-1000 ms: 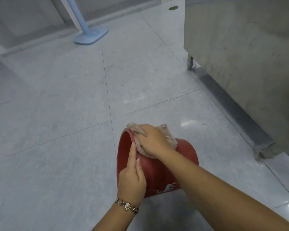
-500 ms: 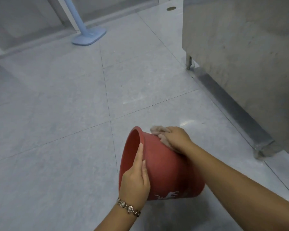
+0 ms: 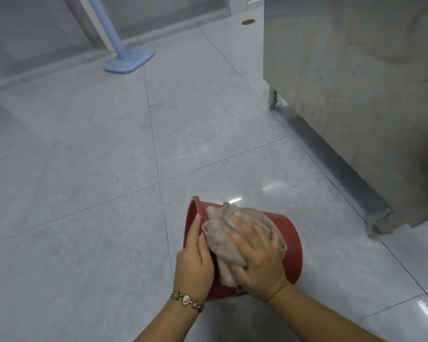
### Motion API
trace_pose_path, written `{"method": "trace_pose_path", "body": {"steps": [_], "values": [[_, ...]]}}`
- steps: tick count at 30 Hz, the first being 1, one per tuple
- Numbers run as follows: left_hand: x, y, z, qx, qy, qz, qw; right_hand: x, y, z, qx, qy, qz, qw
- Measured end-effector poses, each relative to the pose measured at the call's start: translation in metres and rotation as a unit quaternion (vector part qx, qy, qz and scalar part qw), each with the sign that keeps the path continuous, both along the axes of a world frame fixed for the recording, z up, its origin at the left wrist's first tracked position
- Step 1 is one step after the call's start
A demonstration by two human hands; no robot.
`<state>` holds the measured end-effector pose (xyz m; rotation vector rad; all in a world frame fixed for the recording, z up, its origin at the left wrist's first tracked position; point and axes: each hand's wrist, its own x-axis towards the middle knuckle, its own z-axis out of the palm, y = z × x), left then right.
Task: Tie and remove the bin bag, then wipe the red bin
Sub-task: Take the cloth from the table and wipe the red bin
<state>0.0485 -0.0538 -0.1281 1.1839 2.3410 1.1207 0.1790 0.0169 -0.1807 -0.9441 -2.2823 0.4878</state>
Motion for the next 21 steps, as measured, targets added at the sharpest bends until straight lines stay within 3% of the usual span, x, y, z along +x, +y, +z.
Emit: {"method": "trace_pose_path", "body": {"steps": [3,6,8,12,16,19,21], "values": [[0.001,-0.002,0.003,0.017,0.032,-0.026,0.999,0.035,0.04,-0.016,-0.168,0.049,-0.113,0.978],[0.009,-0.011,0.005,0.02,0.041,-0.056,0.997,0.053,0.052,-0.034,-0.332,0.091,-0.209,0.915],[0.01,-0.016,0.003,0.009,0.033,-0.045,0.998,0.042,0.053,-0.037,-0.342,0.092,-0.226,0.908],[-0.003,-0.026,0.007,0.007,-0.017,-0.024,1.0,0.018,0.054,-0.027,-0.273,0.068,-0.187,0.941],[-0.011,-0.026,0.022,-0.004,-0.091,-0.05,0.995,0.026,0.04,-0.036,-0.26,0.068,-0.174,0.947],[-0.022,-0.016,0.033,-0.021,-0.171,-0.024,0.985,0.035,0.022,-0.05,-0.266,0.018,-0.144,0.953],[-0.028,-0.01,0.038,-0.054,-0.178,-0.003,0.982,0.04,0.004,-0.06,-0.274,-0.005,-0.101,0.956]]}}
